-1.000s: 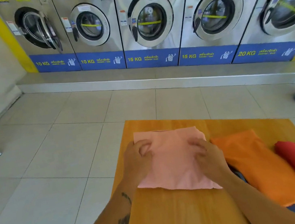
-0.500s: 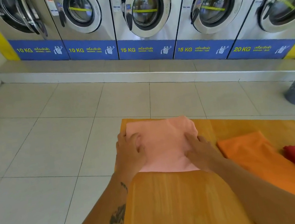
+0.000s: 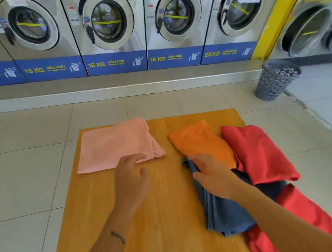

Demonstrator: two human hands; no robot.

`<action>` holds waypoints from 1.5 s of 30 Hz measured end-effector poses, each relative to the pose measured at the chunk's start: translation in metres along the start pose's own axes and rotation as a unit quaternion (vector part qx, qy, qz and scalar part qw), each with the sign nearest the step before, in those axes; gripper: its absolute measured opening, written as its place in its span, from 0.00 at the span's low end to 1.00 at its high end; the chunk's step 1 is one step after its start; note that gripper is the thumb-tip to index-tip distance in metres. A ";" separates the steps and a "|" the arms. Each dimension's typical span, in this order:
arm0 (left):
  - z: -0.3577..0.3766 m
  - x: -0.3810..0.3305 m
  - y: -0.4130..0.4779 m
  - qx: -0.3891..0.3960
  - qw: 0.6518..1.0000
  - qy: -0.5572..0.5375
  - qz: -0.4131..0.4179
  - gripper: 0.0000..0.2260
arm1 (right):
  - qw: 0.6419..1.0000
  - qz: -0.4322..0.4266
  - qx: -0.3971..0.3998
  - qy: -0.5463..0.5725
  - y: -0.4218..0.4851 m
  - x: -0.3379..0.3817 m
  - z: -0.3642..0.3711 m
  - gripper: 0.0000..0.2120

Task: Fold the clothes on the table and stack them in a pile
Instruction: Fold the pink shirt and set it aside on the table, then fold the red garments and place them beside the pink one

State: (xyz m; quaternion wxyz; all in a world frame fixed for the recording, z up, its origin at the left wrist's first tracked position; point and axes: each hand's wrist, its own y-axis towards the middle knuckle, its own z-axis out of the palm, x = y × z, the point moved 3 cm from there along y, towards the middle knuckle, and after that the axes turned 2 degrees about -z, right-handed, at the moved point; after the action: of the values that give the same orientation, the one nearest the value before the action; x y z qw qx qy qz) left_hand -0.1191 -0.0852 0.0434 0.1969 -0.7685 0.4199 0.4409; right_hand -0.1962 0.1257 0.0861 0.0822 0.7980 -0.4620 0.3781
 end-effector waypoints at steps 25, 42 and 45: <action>0.231 -0.099 -0.272 0.183 0.972 -0.053 -0.139 0.38 | 0.975 0.213 -0.036 0.055 -0.235 -0.260 -0.075 0.37; 0.098 -0.047 -0.272 -0.016 0.983 0.114 -0.143 0.15 | 0.972 -0.141 0.021 -0.187 -0.183 -0.166 -0.019 0.33; 0.091 -0.040 -0.265 -0.016 0.983 0.128 -0.133 0.17 | 0.959 -0.120 0.016 -0.256 -0.171 -0.156 -0.001 0.34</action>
State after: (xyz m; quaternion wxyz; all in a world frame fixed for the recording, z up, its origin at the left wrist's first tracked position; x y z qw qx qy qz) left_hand 0.0408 0.1462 0.0103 0.1857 -0.8708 0.3283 0.3153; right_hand -0.1048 0.3272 0.0181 -0.0068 0.9190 -0.3620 0.1559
